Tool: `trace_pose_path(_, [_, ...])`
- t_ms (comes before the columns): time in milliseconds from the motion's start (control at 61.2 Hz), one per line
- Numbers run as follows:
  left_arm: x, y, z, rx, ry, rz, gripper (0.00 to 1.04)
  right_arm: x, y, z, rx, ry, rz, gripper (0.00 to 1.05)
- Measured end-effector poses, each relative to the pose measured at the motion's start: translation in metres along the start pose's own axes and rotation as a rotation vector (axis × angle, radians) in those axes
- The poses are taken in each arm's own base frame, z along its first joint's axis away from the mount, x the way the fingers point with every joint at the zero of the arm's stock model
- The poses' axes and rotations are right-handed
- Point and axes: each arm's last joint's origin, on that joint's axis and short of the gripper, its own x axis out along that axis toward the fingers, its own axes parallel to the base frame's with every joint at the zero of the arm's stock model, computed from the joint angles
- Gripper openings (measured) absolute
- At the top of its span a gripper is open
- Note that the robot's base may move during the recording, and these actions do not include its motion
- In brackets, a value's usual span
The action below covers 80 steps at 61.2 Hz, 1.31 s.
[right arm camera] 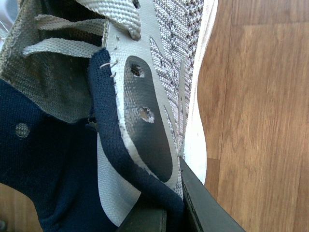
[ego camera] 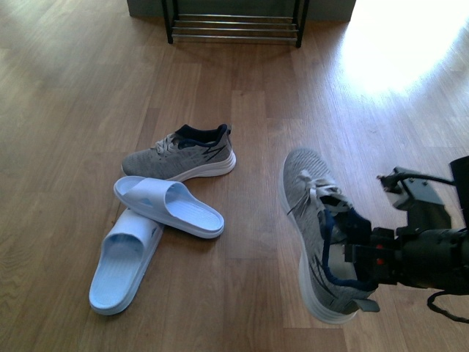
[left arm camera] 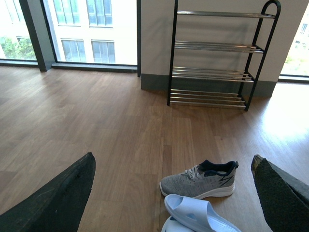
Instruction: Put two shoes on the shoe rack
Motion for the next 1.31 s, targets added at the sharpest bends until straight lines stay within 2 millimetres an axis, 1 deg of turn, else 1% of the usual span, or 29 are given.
trace_pose_path(131, [0.000,0.000,0.000,0.000,0.000,0.000,0.95,-0.042,0.012,0.007,-0.009,-0.075,0.027,0.01])
trace_pose_path(245, [0.000,0.000,0.000,0.000,0.000,0.000,0.95,-0.075,0.023,0.007,-0.018,-0.138,0.055,0.01])
trace_pose_path(360, [0.000,0.000,0.000,0.000,0.000,0.000,0.95,-0.112,0.037,-0.002,-0.039,-0.213,0.082,0.01])
trace_pose_path(490, [0.000,0.000,0.000,0.000,0.000,0.000,0.95,-0.135,0.045,-0.013,-0.053,-0.288,0.103,0.01])
trace_pose_path(588, [0.000,0.000,0.000,0.000,0.000,0.000,0.95,-0.138,0.046,-0.012,-0.055,-0.304,0.112,0.01])
trace_pose_path(1307, [0.000,0.000,0.000,0.000,0.000,0.000,0.95,-0.138,0.046,-0.013,-0.055,-0.303,0.108,0.01])
